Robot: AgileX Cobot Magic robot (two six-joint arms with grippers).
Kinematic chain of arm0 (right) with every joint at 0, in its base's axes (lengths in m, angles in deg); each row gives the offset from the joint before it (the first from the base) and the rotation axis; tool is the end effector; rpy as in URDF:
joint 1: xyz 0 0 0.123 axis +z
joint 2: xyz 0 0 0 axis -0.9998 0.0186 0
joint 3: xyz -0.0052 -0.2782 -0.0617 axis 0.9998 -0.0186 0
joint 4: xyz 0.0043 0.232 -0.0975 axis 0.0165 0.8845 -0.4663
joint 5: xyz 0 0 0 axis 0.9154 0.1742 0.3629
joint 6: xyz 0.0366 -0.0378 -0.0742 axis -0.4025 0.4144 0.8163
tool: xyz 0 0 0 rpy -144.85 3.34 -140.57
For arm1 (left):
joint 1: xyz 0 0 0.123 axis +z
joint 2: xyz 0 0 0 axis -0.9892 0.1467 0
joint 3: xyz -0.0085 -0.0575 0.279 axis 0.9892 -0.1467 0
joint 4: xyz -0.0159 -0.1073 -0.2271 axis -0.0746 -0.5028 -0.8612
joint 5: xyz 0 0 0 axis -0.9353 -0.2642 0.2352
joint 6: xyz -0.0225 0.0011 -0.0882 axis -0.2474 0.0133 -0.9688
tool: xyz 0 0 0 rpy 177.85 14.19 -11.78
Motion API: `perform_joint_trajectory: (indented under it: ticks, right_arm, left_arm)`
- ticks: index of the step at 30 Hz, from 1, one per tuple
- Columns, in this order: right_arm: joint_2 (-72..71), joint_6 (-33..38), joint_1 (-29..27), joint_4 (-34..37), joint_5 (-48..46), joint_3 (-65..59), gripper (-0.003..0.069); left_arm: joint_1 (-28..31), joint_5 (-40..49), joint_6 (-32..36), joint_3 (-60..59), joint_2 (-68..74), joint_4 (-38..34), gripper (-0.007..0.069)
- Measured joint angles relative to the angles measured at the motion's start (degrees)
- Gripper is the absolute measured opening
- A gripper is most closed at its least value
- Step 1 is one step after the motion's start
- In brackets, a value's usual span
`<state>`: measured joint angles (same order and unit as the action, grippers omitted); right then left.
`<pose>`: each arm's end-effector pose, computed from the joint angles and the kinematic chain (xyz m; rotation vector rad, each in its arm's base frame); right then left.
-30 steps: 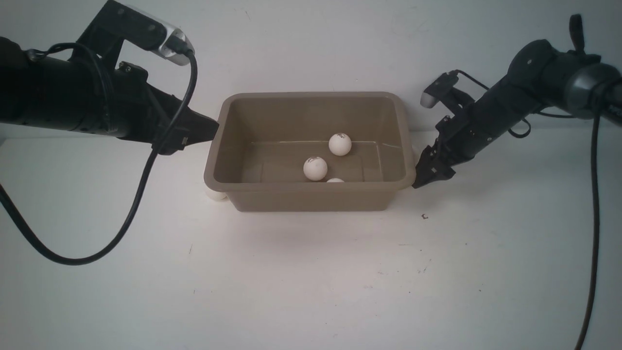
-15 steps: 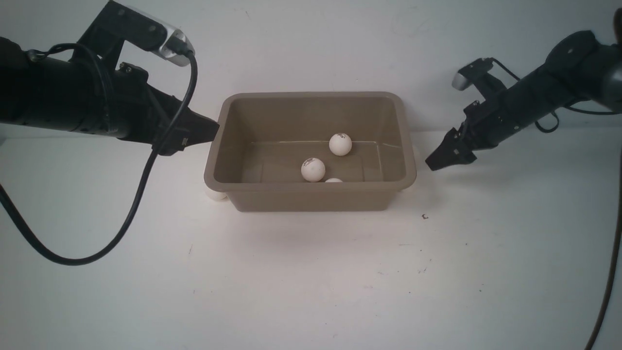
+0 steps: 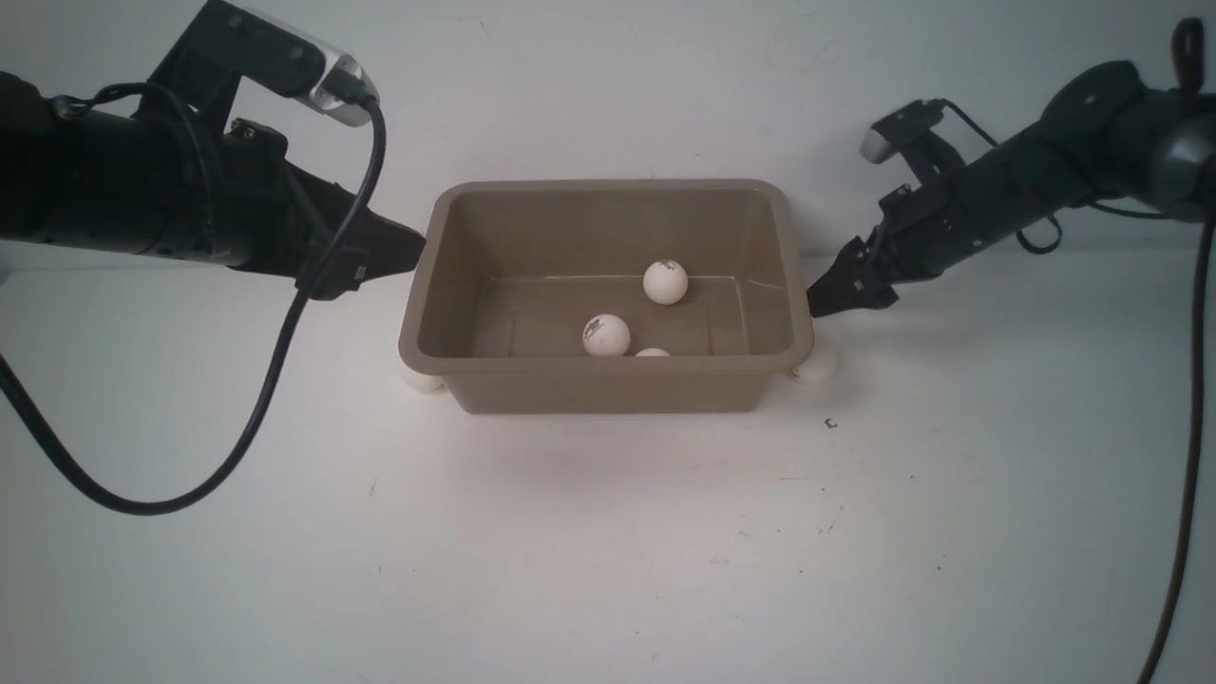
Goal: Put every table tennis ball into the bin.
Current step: Use the right arm to clamp the table tennis ball closest to it
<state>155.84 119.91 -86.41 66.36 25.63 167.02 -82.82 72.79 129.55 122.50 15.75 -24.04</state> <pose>0.4943 0.0764 0.1731 -1.0711 2.3359 0.6751 0.3257 -0.0537 0.3166 0.7151 2.0927 -0.4103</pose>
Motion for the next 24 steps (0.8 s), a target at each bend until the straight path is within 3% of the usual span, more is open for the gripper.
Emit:
perform_joint_trajectory:
  ticks: [6, 12, 24]
  right_arm:
    - [0.0, -3.7, 0.0, -4.6, -0.4, 0.0, 0.0482]
    - [0.0, -6.2, 0.0, -4.9, -6.1, 0.0, 0.0482]
    - [0.0, -11.1, 0.0, -7.2, -6.7, 0.0, 0.0482]
  left_arm:
    - [0.0, 0.0, 0.0, 0.0, 0.0, 0.0, 0.0468]
    - [0.0, 0.0, 0.0, 0.0, 0.0, 0.0, 0.0468]
    - [0.0, 0.0, 0.0, 0.0, 0.0, 0.0, 0.0468]
